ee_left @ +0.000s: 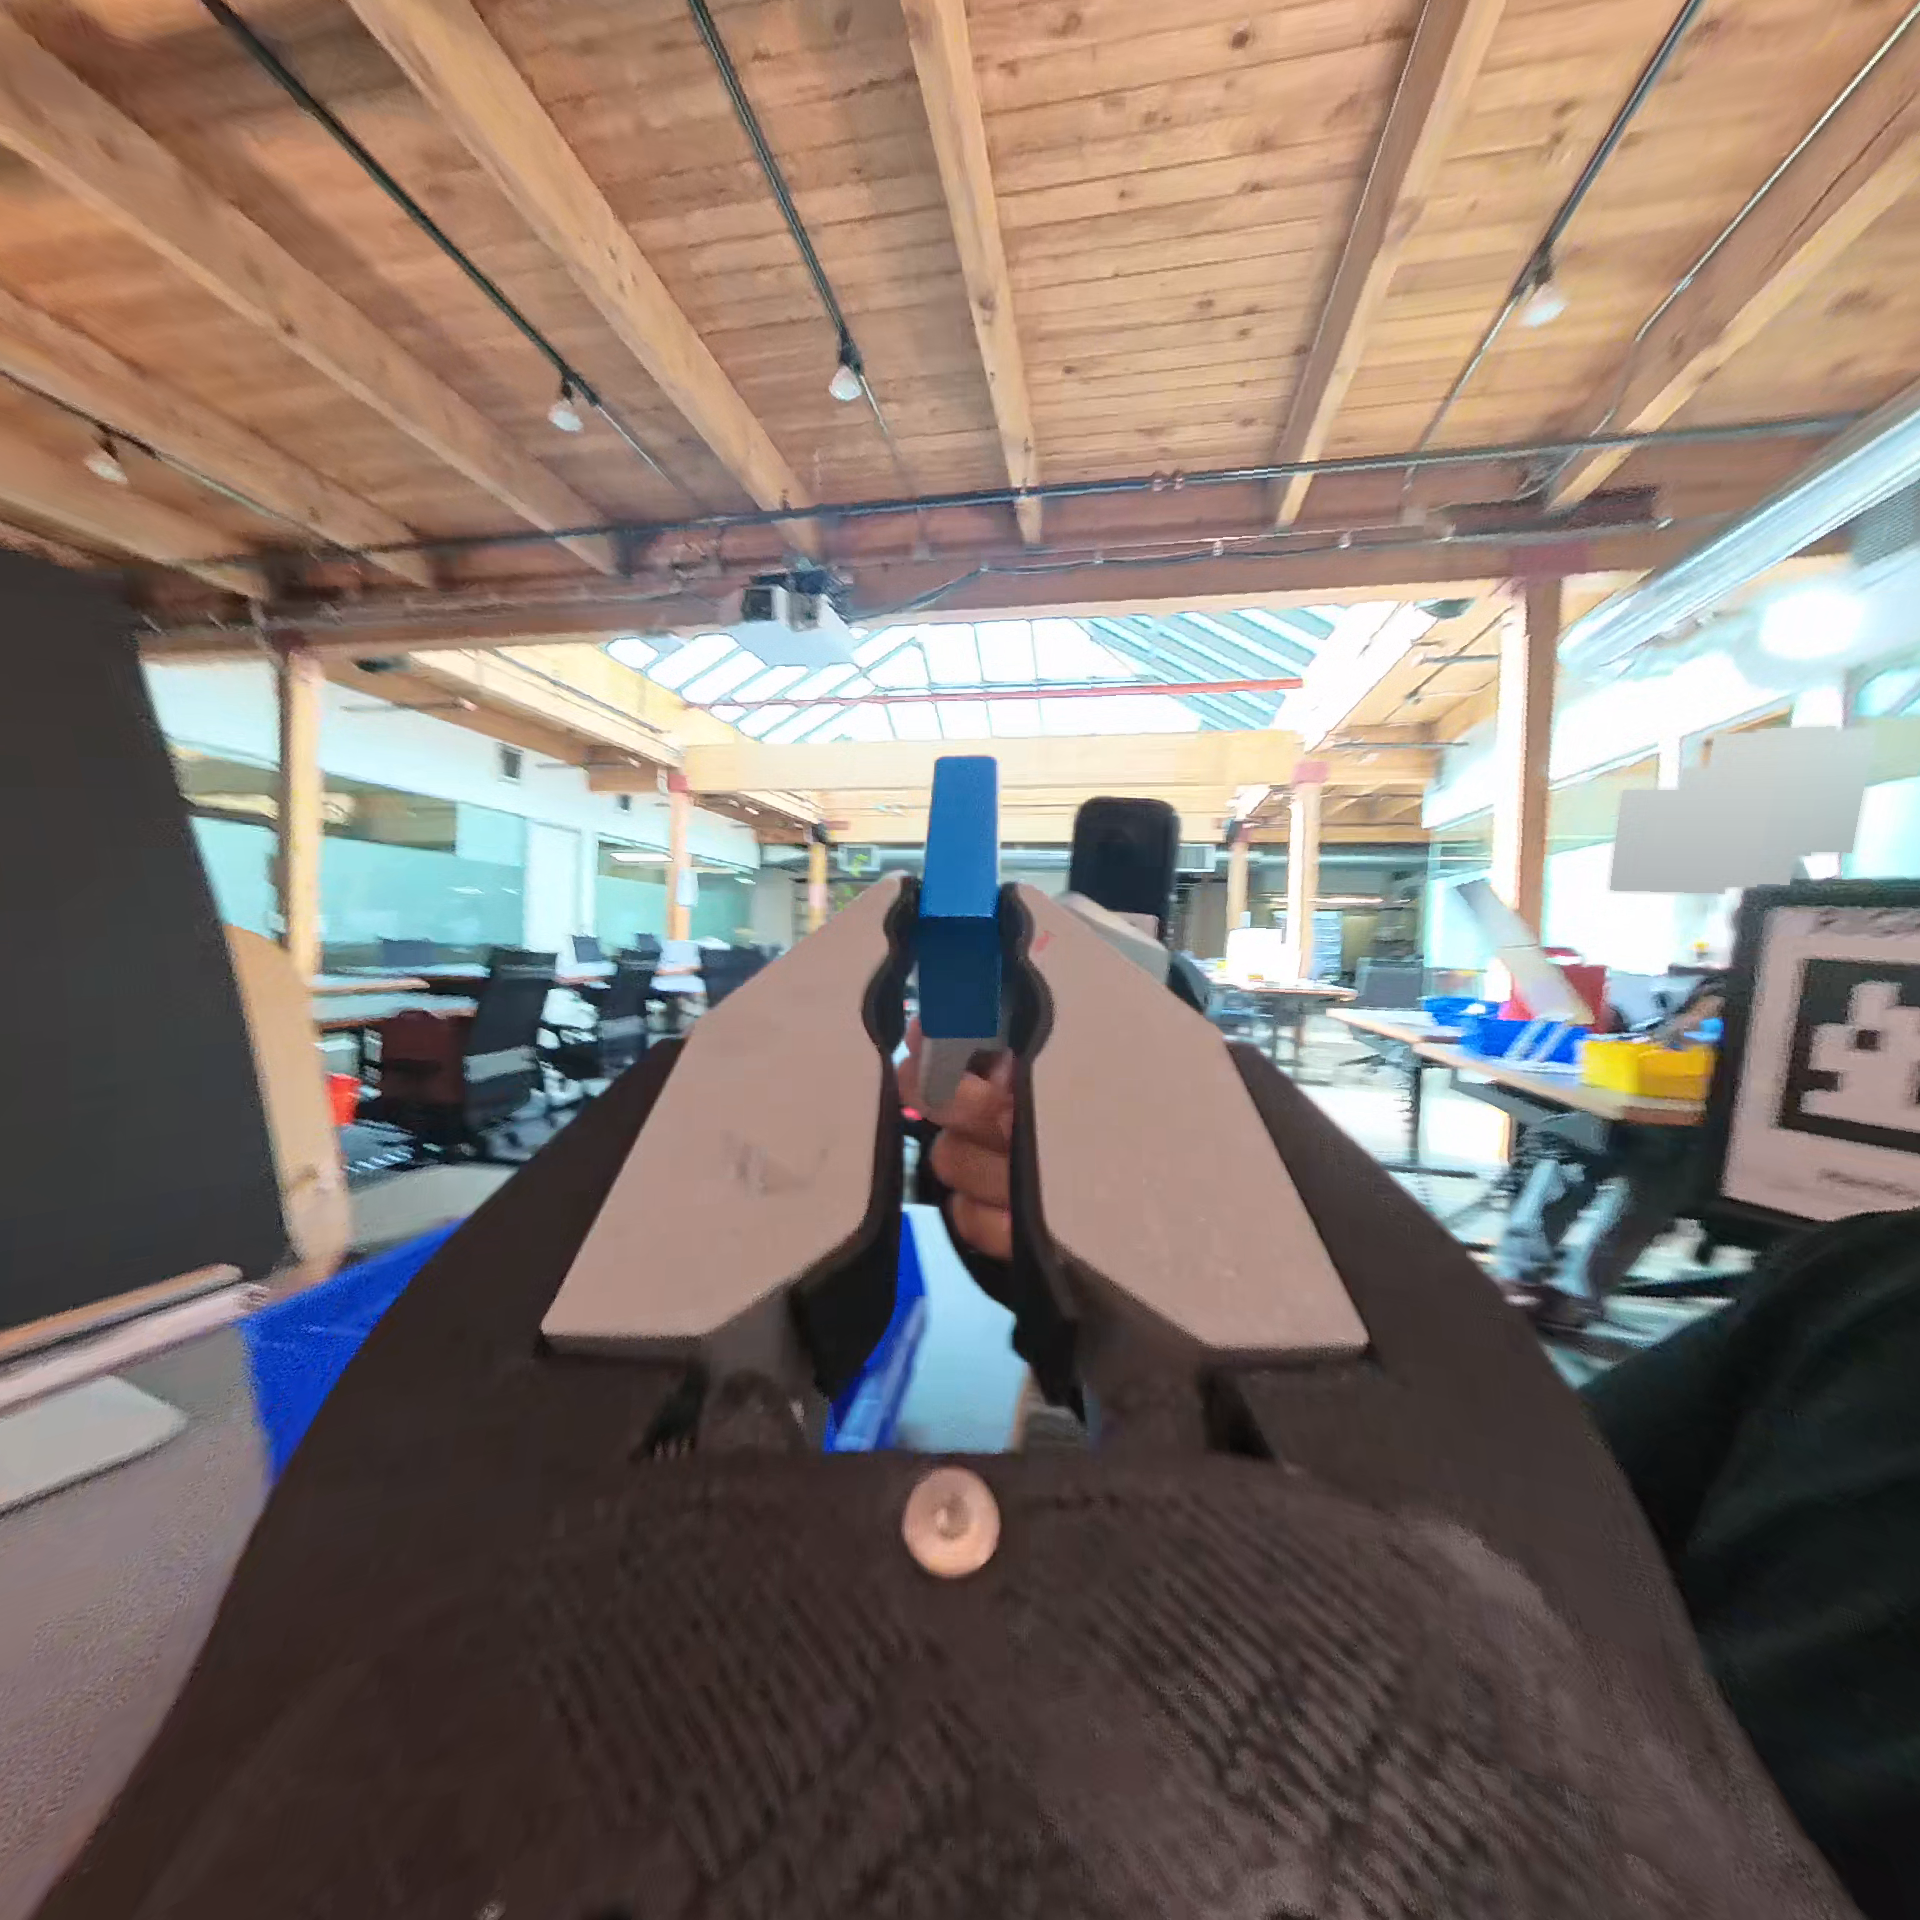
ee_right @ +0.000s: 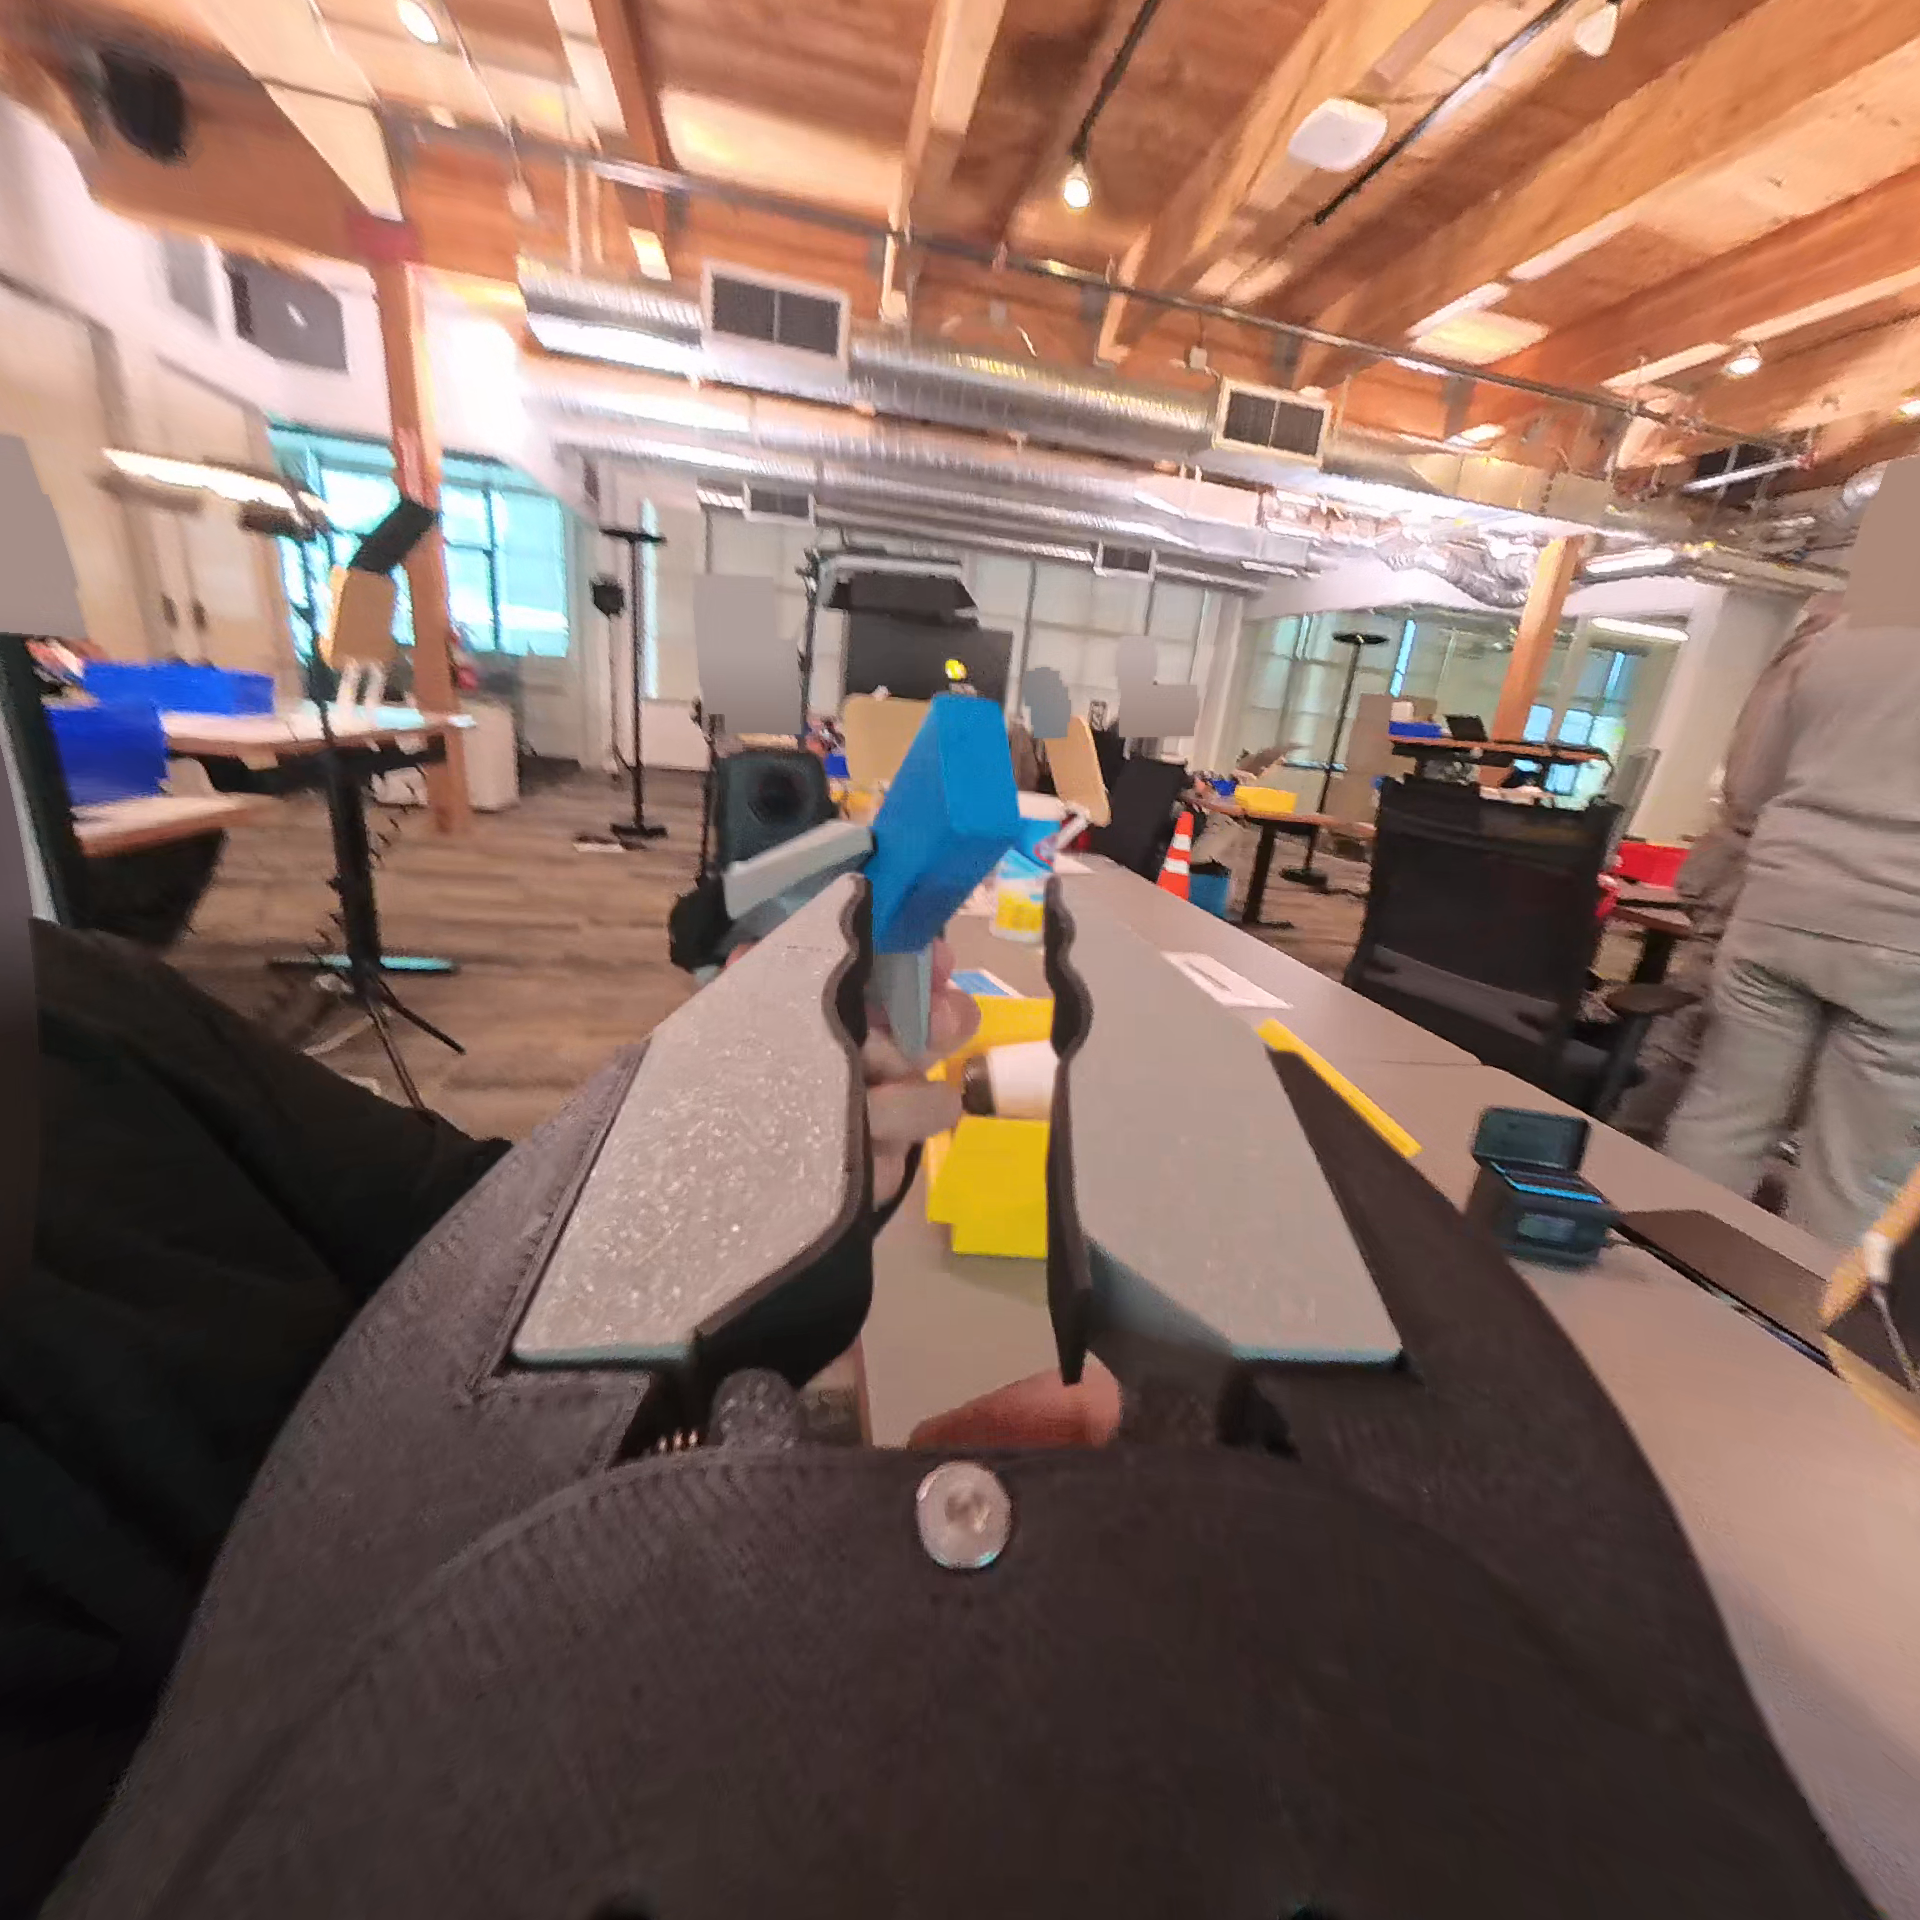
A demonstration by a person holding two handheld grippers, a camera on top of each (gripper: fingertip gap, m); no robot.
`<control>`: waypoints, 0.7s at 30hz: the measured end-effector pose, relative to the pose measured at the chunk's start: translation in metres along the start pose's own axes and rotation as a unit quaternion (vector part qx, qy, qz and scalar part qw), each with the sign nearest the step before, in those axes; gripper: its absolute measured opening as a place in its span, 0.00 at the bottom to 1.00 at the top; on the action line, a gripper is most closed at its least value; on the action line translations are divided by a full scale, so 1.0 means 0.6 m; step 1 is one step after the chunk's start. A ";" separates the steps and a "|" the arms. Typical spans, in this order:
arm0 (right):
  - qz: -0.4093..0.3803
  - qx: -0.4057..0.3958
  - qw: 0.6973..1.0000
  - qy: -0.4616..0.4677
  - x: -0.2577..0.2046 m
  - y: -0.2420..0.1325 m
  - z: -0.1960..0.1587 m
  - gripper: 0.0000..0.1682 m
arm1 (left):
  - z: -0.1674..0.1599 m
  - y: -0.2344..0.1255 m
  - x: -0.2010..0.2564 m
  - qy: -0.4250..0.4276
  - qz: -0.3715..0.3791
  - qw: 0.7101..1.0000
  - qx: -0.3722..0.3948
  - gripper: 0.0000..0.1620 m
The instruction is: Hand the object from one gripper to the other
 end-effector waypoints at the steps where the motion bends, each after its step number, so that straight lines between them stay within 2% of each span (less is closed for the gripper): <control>1: 0.005 0.012 1.000 0.005 0.000 0.000 0.001 0.14 | -0.006 0.003 -0.001 -0.024 -0.008 1.000 -0.005 0.08; 8: -0.025 0.044 0.998 -0.033 0.002 0.004 -0.001 0.10 | -0.034 0.013 -0.010 -0.127 -0.017 0.992 -0.009 0.08; 10: -0.030 0.041 0.999 -0.008 0.010 0.006 -0.005 0.10 | -0.035 0.012 -0.021 -0.150 0.004 0.989 -0.014 0.09; 13: -0.045 0.032 0.998 0.039 0.030 0.002 -0.012 0.08 | -0.033 0.007 -0.043 -0.131 0.048 0.989 -0.049 0.11; 17: -0.070 0.037 0.994 0.076 0.053 -0.017 -0.011 0.08 | -0.017 -0.001 -0.060 -0.043 0.044 0.988 -0.141 0.27; 19: -0.069 0.044 0.991 0.102 0.060 -0.022 -0.011 0.08 | -0.019 -0.006 -0.056 0.083 0.046 0.971 -0.221 0.32; 20: -0.067 0.041 0.990 0.117 0.063 -0.022 -0.014 0.07 | -0.022 -0.011 -0.057 0.166 0.075 0.951 -0.250 0.36; 21: -0.065 0.038 0.988 0.134 0.066 -0.021 -0.018 0.08 | -0.023 -0.015 -0.058 0.254 0.102 0.925 -0.264 0.36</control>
Point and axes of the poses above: each gripper's, where its closed fingertips meet, y out along the fingers, z out of its top, x = y × z across the jaws, the point moved 9 cm from there along -y, back along the fingers, and after that the axes turned 4 degrees about -y, right-handed, at the moved point
